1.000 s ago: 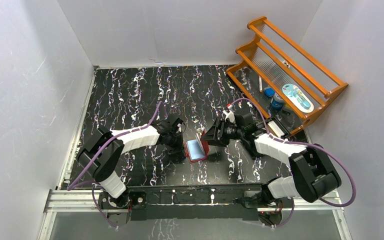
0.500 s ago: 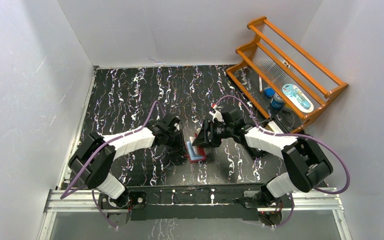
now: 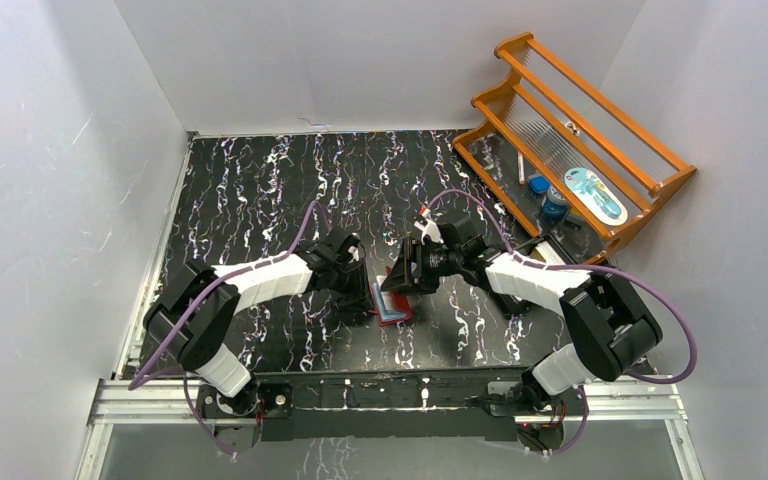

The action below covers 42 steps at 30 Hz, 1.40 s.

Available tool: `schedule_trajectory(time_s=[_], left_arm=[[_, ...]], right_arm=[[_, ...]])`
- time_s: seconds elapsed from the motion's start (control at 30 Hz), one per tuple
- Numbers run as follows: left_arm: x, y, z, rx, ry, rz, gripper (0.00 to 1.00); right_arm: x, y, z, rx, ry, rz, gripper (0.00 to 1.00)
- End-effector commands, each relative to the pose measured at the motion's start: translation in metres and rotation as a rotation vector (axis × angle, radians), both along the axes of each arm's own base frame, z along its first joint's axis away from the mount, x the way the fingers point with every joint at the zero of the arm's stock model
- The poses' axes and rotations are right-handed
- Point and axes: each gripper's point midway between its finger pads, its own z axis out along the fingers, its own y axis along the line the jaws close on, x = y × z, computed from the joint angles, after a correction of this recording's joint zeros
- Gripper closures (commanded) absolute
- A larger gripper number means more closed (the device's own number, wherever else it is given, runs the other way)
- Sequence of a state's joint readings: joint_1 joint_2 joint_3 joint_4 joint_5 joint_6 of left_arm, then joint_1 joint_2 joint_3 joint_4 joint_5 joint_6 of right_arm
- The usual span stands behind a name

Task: Put the credit cards into the card holder
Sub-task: Close the card holder at the center of the board.

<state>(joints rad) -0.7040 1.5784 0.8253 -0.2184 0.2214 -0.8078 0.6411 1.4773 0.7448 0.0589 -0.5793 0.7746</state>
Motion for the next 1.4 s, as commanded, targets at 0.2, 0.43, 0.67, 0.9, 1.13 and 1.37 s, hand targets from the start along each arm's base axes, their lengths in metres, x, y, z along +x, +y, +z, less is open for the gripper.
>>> schedule_trajectory(time_s=[0.2, 0.43, 0.67, 0.9, 1.13, 1.37], left_arm=[[0.004, -0.003, -0.008, -0.005, -0.004, -0.025, 0.72], [0.008, -0.007, -0.008, -0.006, -0.011, -0.046, 0.76], [0.009, -0.015, -0.004, -0.041, -0.012, -0.077, 0.95], [0.002, -0.039, 0.027, -0.250, -0.050, -0.170, 1.00], [-0.004, -0.036, 0.036, -0.479, -0.034, -0.166, 1.00], [0.003, -0.004, 0.018, -0.330, -0.031, -0.079, 0.84]], right_arm=[[0.017, 0.013, 0.021, 0.052, -0.061, -0.018, 0.57], [0.035, -0.011, 0.006, -0.140, -0.154, -0.091, 0.86], [0.024, -0.010, -0.020, -0.205, -0.130, -0.054, 0.89], [0.025, -0.013, -0.043, -0.261, -0.126, -0.073, 0.85], [0.024, -0.020, -0.068, -0.316, -0.104, -0.078, 0.84], [0.016, -0.038, -0.099, -0.411, -0.073, -0.082, 0.84]])
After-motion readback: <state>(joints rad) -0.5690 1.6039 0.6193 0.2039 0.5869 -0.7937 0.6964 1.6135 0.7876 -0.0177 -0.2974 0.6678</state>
